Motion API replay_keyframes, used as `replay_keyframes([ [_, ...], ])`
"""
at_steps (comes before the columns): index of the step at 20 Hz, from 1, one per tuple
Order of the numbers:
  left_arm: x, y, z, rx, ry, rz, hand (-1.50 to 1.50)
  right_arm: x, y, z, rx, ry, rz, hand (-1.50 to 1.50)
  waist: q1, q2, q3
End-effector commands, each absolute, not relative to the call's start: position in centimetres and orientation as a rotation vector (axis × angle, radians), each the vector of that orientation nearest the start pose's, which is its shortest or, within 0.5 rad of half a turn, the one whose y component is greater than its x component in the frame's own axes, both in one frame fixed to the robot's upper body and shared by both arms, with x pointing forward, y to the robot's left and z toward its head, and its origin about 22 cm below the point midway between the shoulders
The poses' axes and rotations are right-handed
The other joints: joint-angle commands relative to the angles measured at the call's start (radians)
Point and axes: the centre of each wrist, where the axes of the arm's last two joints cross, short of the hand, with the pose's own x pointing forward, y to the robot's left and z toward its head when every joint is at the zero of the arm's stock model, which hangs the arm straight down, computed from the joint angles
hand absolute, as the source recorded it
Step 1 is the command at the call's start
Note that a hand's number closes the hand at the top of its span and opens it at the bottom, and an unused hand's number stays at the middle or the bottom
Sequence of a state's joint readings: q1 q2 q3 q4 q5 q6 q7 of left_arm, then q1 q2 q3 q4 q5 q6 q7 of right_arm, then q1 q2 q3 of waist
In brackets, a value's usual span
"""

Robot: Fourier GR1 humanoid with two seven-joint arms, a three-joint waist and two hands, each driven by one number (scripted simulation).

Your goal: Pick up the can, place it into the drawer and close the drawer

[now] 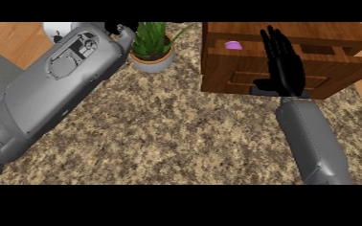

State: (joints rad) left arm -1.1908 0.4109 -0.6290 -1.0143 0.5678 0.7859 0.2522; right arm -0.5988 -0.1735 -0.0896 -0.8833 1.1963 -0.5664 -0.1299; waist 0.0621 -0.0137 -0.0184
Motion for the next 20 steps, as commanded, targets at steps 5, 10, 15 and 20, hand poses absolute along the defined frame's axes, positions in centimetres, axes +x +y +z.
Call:
replay_keyframes([
  [5,39.0,11.9,20.6,0.231,-1.716,-0.058,-1.5,41.1,-22.0,1.5,-1.342,-1.651,0.84,-1.5,0.019,0.029,0.021],
  [10,38.0,12.4,18.9,0.24,-1.73,-0.054,-1.5,42.8,-21.8,3.0,-1.367,-1.673,0.837,-1.5,0.009,0.033,0.021],
  [15,36.7,13.3,17.3,0.236,-1.731,-0.071,-1.5,44.1,-22.2,4.9,-1.405,-1.666,0.824,-1.5,0.037,0.043,0.021],
  [20,36.0,13.7,17.0,0.233,-1.709,-0.097,-1.5,45.9,-20.8,8.8,-1.384,-1.676,0.804,-1.5,0.029,0.037,0.02],
])
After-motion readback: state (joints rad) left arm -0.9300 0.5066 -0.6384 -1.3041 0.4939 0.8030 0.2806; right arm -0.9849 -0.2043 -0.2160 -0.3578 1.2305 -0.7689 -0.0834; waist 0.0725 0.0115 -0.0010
